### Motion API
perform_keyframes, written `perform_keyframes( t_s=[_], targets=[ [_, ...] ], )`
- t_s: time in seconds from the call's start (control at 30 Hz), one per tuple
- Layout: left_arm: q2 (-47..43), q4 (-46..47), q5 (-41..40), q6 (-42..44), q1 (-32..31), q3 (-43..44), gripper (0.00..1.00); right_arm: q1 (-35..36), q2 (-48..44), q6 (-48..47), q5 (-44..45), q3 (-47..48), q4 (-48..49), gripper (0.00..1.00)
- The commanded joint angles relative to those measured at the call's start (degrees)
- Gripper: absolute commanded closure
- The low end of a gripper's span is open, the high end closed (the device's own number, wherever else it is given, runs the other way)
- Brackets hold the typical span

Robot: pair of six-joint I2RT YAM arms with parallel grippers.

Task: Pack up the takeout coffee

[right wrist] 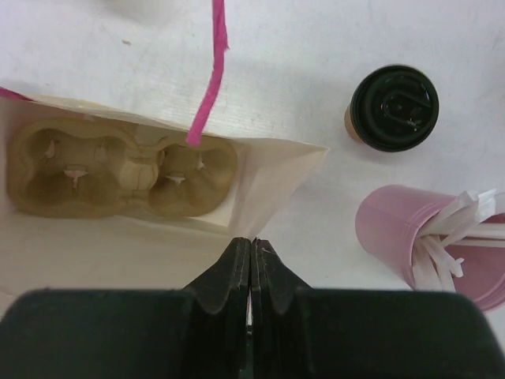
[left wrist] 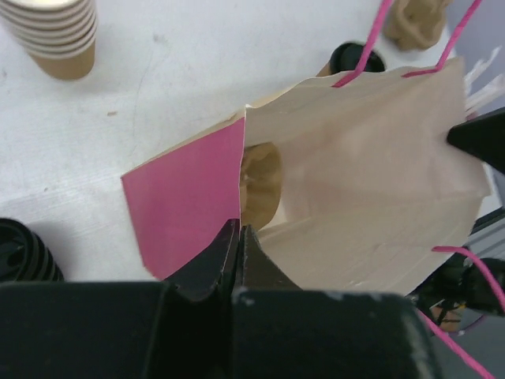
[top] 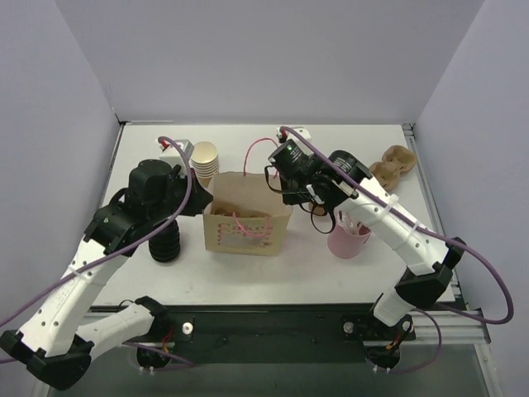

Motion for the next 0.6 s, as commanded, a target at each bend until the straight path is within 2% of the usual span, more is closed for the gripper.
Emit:
perform_keyframes(
  t_s=[0.0,0.03,0.17,0.3,0.4,0.53,0.57],
  targets=[
    [-1.05,-2.16,0.89,-4.2,-0.36,-1.26,1.0,-0.52,-0.58,0.63,3.66,4.89,-4.87,1.0],
    [-1.66,-1.99,1.24,-5.43,-0.27,-2.85,1.0,-0.96,-0.76,1.33,3.23,3.31,-4.52,1.0],
    [0.08,-3.03,0.8,-6.85,-0.71,-0.23,1.0,-1.23,-0.93,1.08,1.12,-1.97,-2.85,1.0],
    [4.48,-7.26,-0.68,-5.09,-0.27,9.94,1.0,-2.28,0.29,-0.94,1.46,3.19,-3.63,1.0],
    [4.04,-5.86,-0.62,-5.53,-0.09,4.89,1.0,-2.46,0.03,-1.03,2.7,4.27,-3.64,1.0],
    [2.65,-3.92,0.45,-6.58,-0.88,0.75,1.0,-2.2,-1.19,-0.42,-0.11,-3.09,-1.8,1.0],
    [1.51,-3.74,0.45,-6.67,-0.88,0.48,0.93,-2.28,-3.03,-0.76,-0.37,-4.42,0.73,1.0]
  ],
)
